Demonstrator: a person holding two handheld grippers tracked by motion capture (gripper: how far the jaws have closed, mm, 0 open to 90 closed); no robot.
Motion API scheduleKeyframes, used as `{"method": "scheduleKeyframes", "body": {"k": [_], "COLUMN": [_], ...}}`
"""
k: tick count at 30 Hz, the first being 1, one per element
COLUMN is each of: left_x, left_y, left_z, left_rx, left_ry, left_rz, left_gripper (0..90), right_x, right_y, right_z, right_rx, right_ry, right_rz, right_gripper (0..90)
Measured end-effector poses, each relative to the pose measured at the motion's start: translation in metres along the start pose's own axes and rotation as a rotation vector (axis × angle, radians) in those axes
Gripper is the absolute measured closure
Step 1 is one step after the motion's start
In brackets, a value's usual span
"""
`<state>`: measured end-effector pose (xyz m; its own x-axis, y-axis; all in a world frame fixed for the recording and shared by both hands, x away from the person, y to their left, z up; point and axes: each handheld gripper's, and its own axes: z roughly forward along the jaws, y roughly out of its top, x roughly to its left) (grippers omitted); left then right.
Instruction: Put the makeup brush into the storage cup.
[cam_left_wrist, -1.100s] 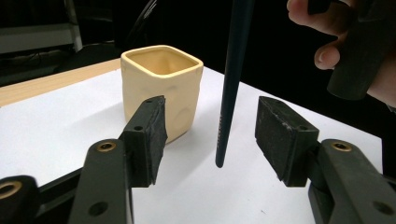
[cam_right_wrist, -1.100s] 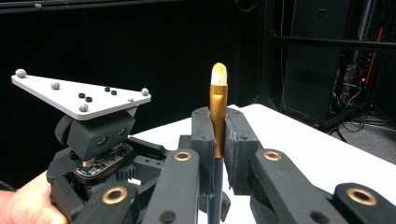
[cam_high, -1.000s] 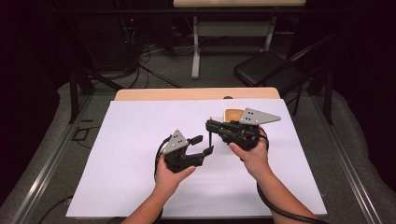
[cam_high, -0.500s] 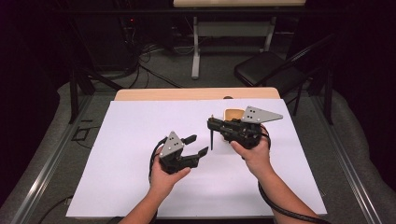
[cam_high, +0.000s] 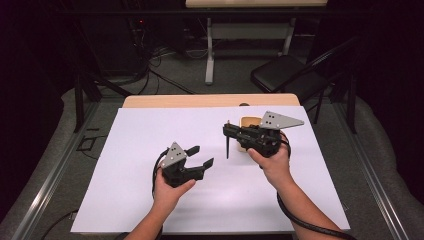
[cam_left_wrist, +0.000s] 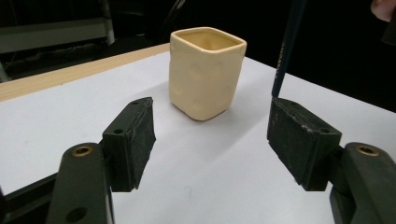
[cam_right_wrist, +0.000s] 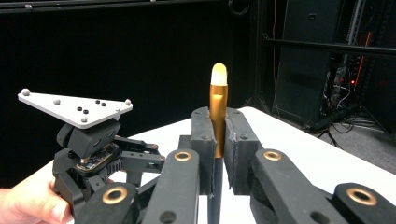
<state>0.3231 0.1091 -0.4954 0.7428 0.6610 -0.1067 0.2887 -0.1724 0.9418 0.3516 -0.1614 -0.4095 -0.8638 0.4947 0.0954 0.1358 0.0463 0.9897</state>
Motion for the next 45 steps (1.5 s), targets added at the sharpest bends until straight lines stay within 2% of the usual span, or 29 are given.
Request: {"method": "scheduleKeyframes", "body": {"k": [5, 14, 17, 22, 29, 32, 33, 45], "left_x": [0.005, 0.009, 0.009, 0.009, 0.013, 0.014, 0.015, 0.017], "left_y": [-0.004, -0.011, -0.014, -0.017, -0.024, -0.025, -0.025, -0.026], "left_z": [-0.005, -0.013, -0.015, -0.016, -0.018, -0.019, -0.02, -0.021], "left_rx": [-0.001, 0.0, -0.001, 0.007, 0.017, 0.016, 0.018, 0.018], "left_ry": [0.0, 0.037, 0.03, 0.03, 0.043, 0.063, 0.052, 0.064], "left_rz": [-0.002, 0.008, 0.01, 0.02, 0.01, 0.003, 0.001, 0.002], "left_gripper": [29.6, 25.2, 23.9, 23.9, 23.9, 23.9, 24.0, 23.9], "right_x": [-0.001, -0.002, -0.002, -0.004, -0.008, -0.009, -0.01, -0.016], "right_y": [0.002, 0.003, 0.003, 0.004, 0.006, 0.007, 0.008, 0.017], "right_z": [-0.001, -0.003, -0.003, -0.004, -0.006, -0.007, -0.007, -0.008], "right_rx": [-0.004, -0.014, -0.018, -0.018, -0.028, -0.023, -0.026, -0.029], "right_ry": [-0.003, -0.007, -0.01, -0.016, -0.029, -0.032, -0.034, -0.056], "right_rz": [-0.001, 0.002, 0.003, 0.003, 0.01, 0.006, 0.006, -0.01], "right_gripper": [83.8, 83.7, 83.8, 83.7, 83.7, 83.7, 83.7, 83.8]}}
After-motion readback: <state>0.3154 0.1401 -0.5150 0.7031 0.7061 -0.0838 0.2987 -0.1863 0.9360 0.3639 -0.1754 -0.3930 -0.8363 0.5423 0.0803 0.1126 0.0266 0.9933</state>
